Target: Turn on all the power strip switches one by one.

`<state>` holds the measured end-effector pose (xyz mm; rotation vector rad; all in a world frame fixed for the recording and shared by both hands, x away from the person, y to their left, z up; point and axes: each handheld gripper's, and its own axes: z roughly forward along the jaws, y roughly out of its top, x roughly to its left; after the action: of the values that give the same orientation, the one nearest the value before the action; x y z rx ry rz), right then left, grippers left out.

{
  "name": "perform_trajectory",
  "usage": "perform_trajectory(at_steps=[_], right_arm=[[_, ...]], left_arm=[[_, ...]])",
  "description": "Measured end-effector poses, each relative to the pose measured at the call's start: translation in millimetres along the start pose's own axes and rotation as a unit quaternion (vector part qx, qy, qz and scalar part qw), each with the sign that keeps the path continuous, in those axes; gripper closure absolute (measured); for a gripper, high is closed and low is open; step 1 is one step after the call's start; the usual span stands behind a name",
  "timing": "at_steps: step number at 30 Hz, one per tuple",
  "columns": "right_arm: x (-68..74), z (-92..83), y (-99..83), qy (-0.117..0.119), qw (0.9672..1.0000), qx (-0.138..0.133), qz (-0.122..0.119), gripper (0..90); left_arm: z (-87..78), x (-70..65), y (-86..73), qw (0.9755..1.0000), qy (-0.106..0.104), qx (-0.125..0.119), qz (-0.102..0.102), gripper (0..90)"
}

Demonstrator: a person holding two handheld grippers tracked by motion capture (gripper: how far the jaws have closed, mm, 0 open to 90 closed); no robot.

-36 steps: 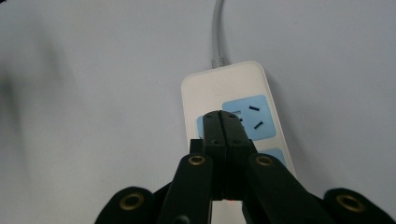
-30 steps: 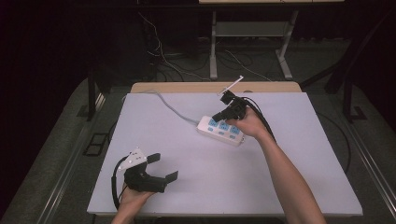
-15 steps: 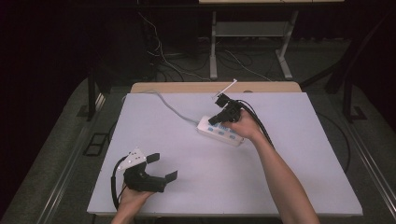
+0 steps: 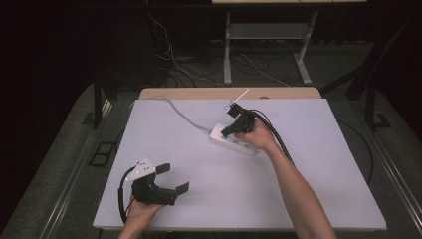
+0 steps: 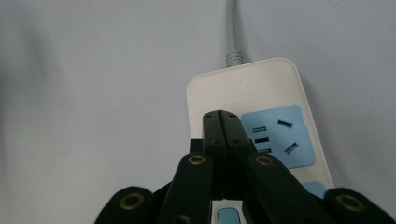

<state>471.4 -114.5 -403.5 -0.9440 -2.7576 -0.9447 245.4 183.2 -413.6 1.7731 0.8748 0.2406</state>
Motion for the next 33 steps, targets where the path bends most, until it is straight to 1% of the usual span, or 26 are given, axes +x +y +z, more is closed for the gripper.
perform_trajectory(at_steps=[5, 7, 12, 15, 22, 25, 27, 33], right_arm=[[-0.3, 3.5, -0.5, -0.002, 1.0000, 0.003, -0.001, 90.0], [-1.1, 4.3, -1.1, 0.004, 1.0000, -0.003, 0.002, 90.0], [-0.1, 5.1, -0.4, -0.004, 1.0000, 0.003, -0.003, 90.0], [-2.7, 4.2, -2.4, -0.004, 1.0000, 0.000, 0.003, 90.0], [-4.6, 3.8, -8.9, 0.002, 0.9998, -0.017, 0.006, 90.0], [-3.6, 4.1, -9.8, -0.003, 0.9998, -0.020, 0.002, 90.0], [-1.6, 4.2, -9.1, -0.010, 0.9998, -0.018, -0.002, 90.0], [1.2, 4.9, -9.3, -0.020, 0.9997, -0.016, -0.005, 90.0]], left_arm=[[-0.1, 0.0, -0.1, 1.0000, 0.000, 0.000, 0.000, 0.0], [0.2, -0.2, -0.1, 1.0000, -0.001, 0.001, 0.001, 0.0], [0.7, -1.6, 0.0, 1.0000, -0.002, 0.003, 0.003, 0.0], [0.6, -2.0, 0.0, 1.0000, -0.002, 0.002, 0.004, 0.0], [0.6, -1.8, 0.3, 1.0000, -0.001, 0.002, 0.004, 0.0], [0.8, -2.0, 0.3, 1.0000, -0.001, 0.002, 0.003, 0.0], [0.9, -2.3, 0.3, 1.0000, -0.002, 0.001, 0.004, 0.0], [0.8, -2.9, 0.4, 1.0000, -0.003, 0.000, 0.004, 0.0]])
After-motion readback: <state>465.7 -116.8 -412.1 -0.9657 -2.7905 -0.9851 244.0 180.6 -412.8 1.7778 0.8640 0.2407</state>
